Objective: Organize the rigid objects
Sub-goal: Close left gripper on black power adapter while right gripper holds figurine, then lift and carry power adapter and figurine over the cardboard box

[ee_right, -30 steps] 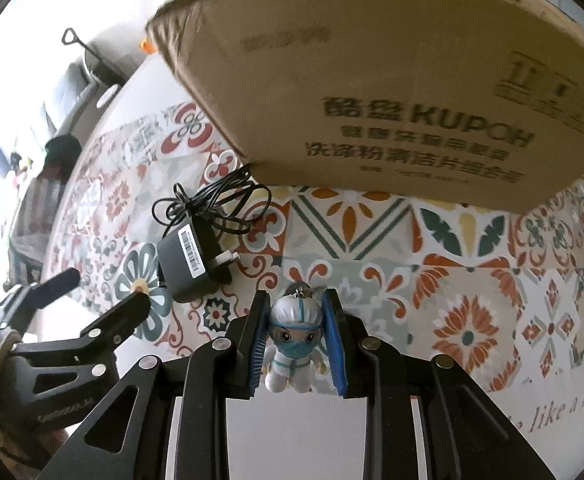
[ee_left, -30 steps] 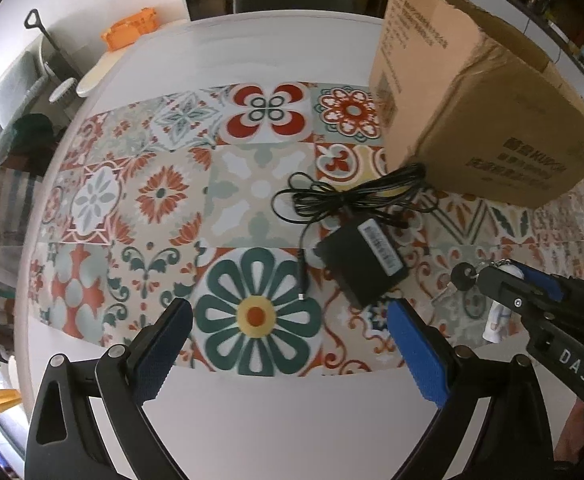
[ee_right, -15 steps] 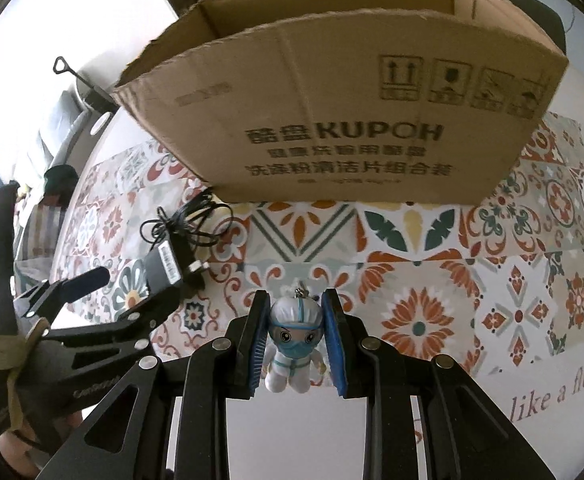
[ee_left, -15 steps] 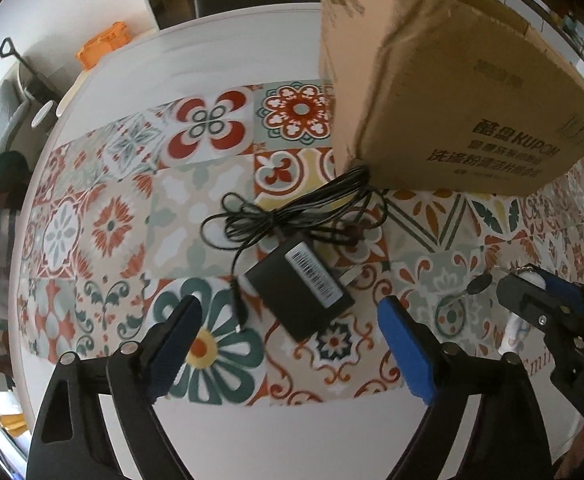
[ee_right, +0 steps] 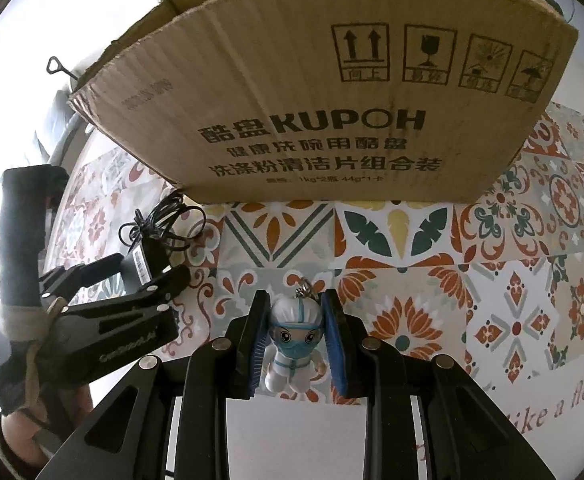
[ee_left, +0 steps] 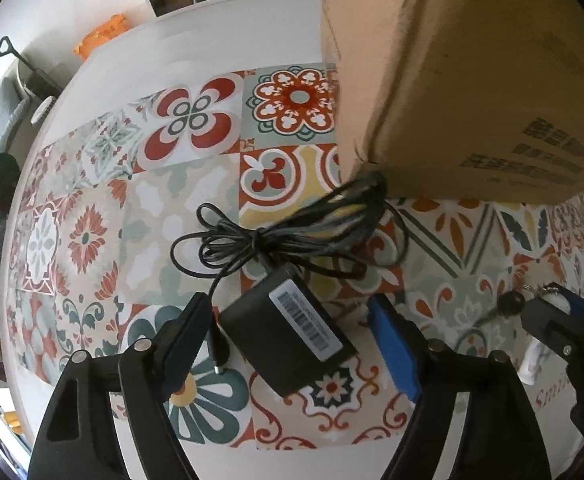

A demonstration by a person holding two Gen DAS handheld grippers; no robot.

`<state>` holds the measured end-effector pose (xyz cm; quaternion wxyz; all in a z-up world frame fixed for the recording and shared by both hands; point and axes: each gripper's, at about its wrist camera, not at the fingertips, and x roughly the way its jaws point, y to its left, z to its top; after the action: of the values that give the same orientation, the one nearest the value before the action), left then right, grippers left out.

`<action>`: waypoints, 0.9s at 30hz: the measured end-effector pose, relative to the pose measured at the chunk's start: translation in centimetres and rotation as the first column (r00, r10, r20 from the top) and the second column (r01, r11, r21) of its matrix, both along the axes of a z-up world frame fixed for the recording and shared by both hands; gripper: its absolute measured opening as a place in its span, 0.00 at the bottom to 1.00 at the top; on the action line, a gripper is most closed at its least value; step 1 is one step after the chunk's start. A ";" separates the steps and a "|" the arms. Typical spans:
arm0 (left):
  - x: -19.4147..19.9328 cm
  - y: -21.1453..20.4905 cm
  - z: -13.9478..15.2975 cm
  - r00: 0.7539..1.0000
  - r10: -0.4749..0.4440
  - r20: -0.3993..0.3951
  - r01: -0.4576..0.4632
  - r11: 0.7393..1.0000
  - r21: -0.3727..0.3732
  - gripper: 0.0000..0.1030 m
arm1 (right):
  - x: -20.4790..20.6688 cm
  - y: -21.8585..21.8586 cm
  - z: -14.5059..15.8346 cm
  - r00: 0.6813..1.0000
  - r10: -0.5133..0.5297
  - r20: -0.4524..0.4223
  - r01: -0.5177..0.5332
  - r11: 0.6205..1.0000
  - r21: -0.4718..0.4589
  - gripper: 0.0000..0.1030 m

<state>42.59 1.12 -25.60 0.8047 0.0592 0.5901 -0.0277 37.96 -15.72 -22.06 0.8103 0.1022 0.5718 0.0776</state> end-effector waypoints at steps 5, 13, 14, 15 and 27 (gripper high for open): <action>-0.2 0.0 0.0 1.000 0.005 0.005 -0.005 1.000 -0.024 0.68 | 0.4 0.3 -0.5 1.000 0.008 -0.006 -0.008 1.000 0.002 0.26; -2.1 0.6 0.7 1.000 -0.001 0.006 0.001 0.998 -0.063 0.68 | 0.4 1.0 -0.7 1.000 0.025 -0.007 -0.025 1.000 0.001 0.26; -2.5 0.6 1.0 1.000 -0.003 0.013 0.004 0.998 -0.064 0.68 | 0.3 1.1 -0.7 1.000 0.027 -0.006 -0.027 1.000 0.001 0.26; -2.9 0.6 1.2 1.000 -0.008 0.018 0.009 0.998 -0.064 0.68 | 0.2 1.2 -0.7 1.000 0.028 -0.005 -0.028 1.000 0.000 0.26; -7.0 0.6 6.0 0.996 0.000 0.094 0.008 0.996 -0.085 0.68 | -1.9 1.3 1.4 0.998 0.044 0.033 -0.044 0.999 -0.014 0.26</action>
<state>35.61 1.71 -19.64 0.8334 0.0273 0.5496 -0.0516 36.08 -14.43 -20.69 0.8185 0.0830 0.5608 0.0935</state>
